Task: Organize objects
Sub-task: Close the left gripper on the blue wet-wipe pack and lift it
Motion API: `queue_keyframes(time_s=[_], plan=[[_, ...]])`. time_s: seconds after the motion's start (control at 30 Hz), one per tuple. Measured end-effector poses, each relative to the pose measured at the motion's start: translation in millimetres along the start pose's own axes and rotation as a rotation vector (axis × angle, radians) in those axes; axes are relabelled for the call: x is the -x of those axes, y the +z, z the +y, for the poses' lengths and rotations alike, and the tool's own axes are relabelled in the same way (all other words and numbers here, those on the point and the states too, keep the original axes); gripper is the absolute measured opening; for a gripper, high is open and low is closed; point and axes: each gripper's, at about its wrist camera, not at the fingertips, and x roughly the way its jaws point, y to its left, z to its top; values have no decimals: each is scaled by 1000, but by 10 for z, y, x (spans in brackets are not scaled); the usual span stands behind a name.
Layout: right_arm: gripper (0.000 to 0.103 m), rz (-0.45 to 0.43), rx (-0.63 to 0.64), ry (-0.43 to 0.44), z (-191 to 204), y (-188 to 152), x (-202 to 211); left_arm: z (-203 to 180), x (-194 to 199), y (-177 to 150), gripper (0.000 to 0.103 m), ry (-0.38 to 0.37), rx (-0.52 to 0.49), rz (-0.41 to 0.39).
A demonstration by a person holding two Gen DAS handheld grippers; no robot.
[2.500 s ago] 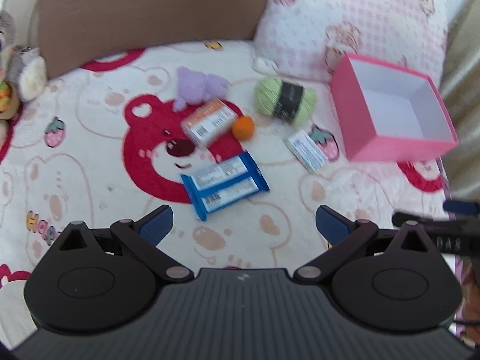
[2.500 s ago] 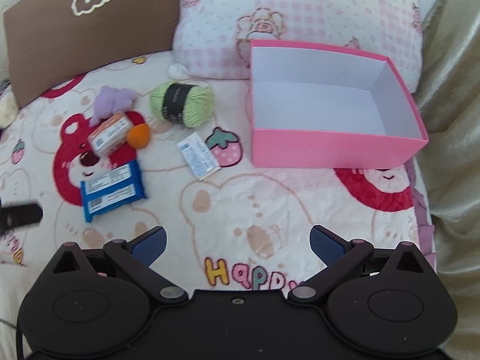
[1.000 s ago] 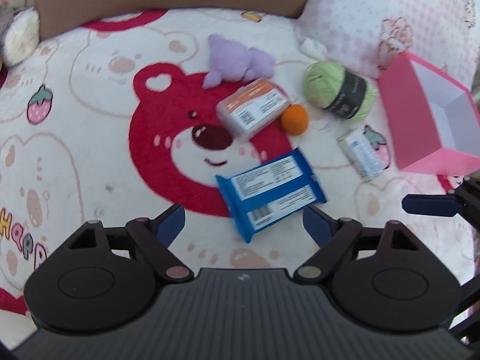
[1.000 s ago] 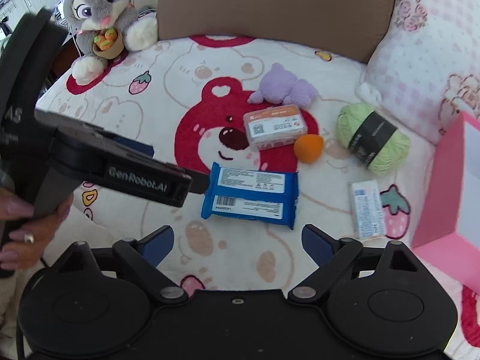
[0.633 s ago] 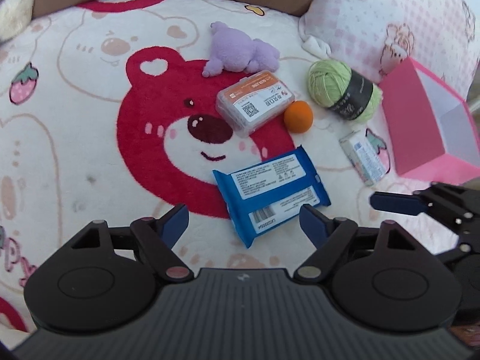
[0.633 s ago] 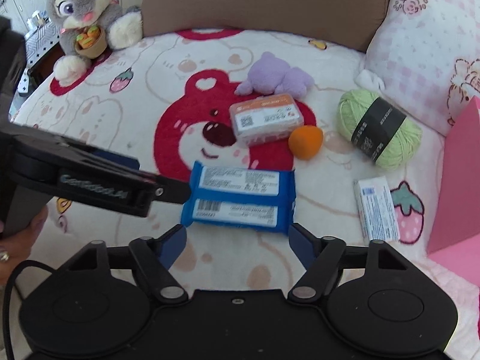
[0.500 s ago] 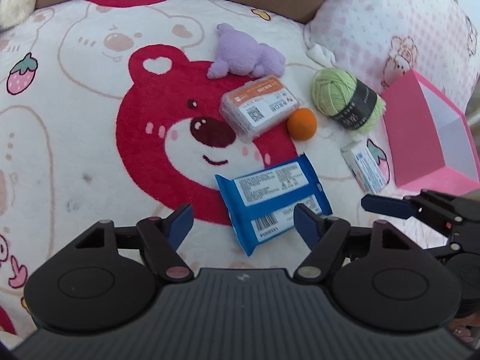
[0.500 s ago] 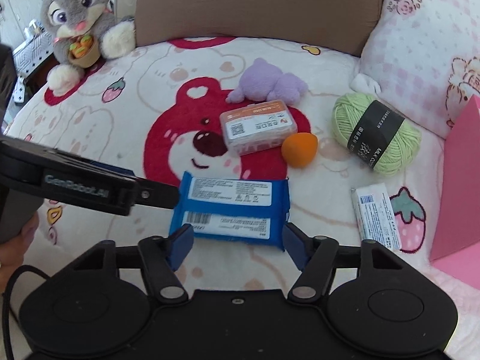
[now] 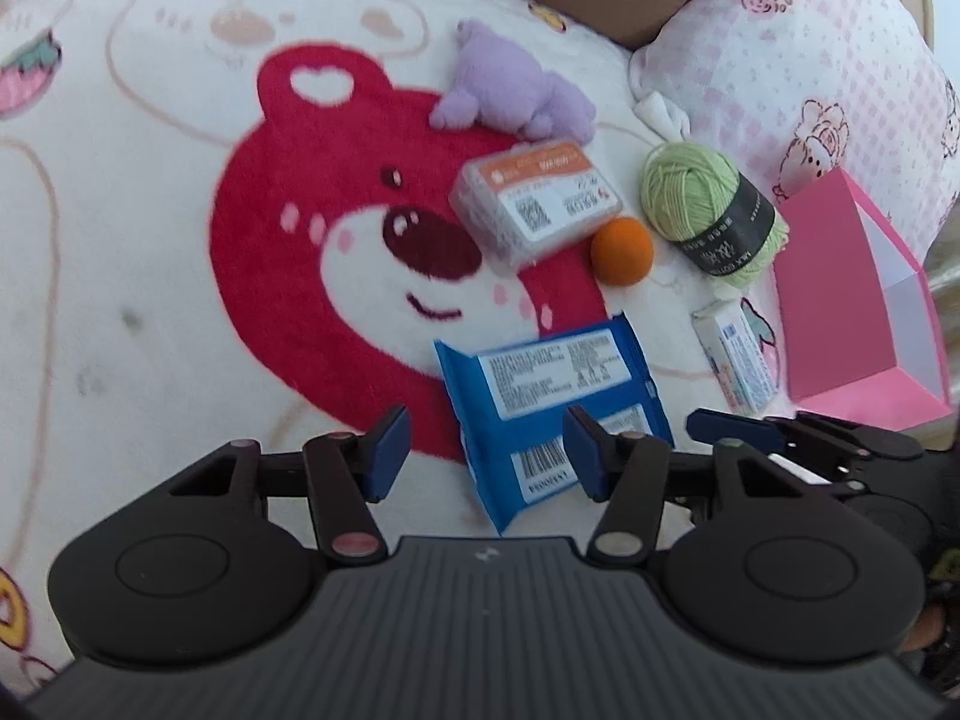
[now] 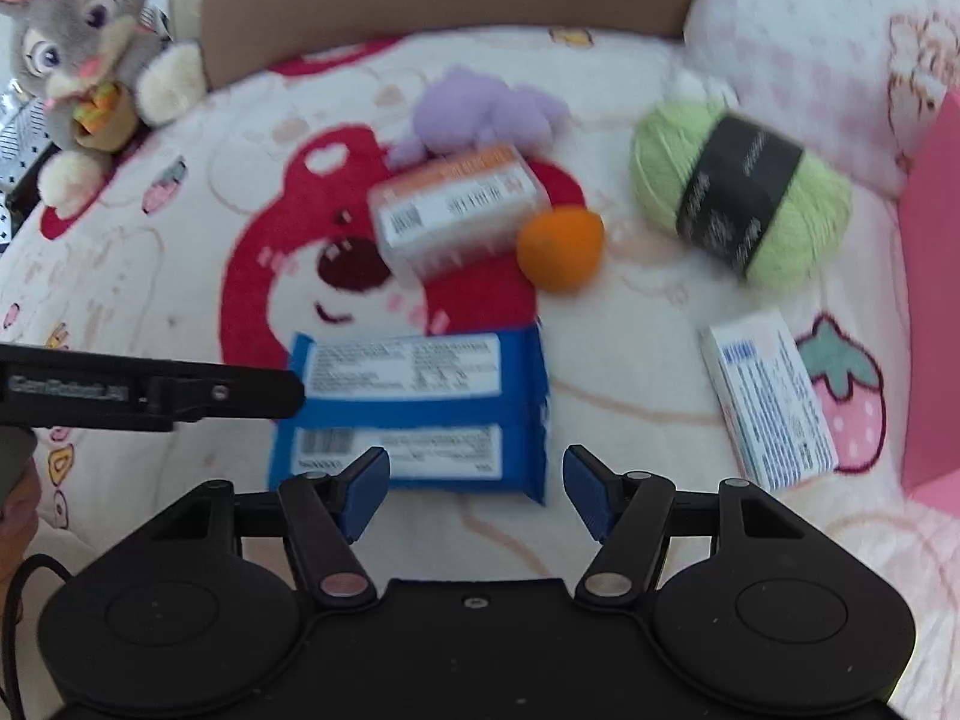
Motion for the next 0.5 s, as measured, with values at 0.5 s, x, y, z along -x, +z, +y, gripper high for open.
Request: queue_keyframes(time_s=[0.5], plan=[[47,15,-158,92,-225,-30,-199,40,-233,-122,28,-32,39,43]])
